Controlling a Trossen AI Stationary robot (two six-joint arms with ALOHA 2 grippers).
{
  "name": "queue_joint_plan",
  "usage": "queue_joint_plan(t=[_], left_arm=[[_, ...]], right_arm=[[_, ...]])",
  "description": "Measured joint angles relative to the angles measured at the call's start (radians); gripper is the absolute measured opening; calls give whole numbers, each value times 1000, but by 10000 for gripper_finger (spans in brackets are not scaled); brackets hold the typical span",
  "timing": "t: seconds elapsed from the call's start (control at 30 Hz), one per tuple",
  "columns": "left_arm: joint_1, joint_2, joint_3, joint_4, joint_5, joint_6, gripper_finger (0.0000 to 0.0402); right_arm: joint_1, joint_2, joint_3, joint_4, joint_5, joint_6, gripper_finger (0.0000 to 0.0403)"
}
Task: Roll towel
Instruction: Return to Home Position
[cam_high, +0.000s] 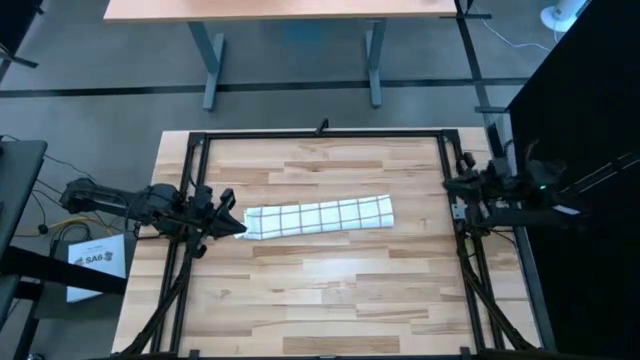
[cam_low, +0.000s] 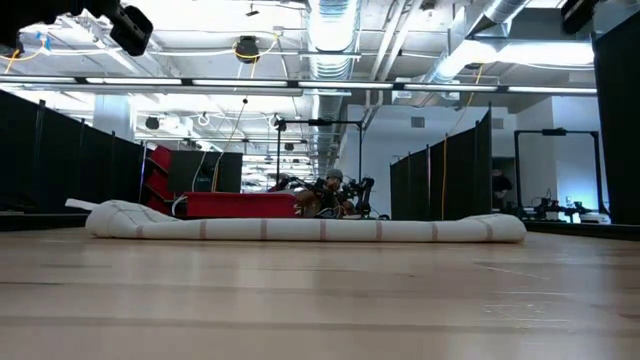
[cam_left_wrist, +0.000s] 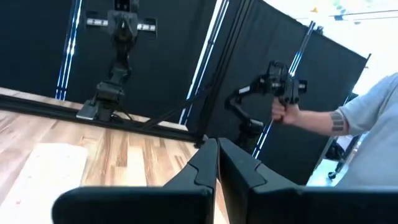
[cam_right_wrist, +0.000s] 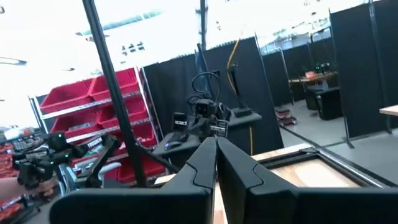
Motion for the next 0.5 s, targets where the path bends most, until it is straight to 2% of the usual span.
queue_joint_plan(t=[0.17, 0.5], left_arm=[[0, 2, -35, 6, 0, -7, 0], [0, 1, -195, 291, 3, -31, 0]], right_arm=[[0, -18, -165, 196, 0, -15, 1], [0, -17, -304, 435, 1, -38, 1]])
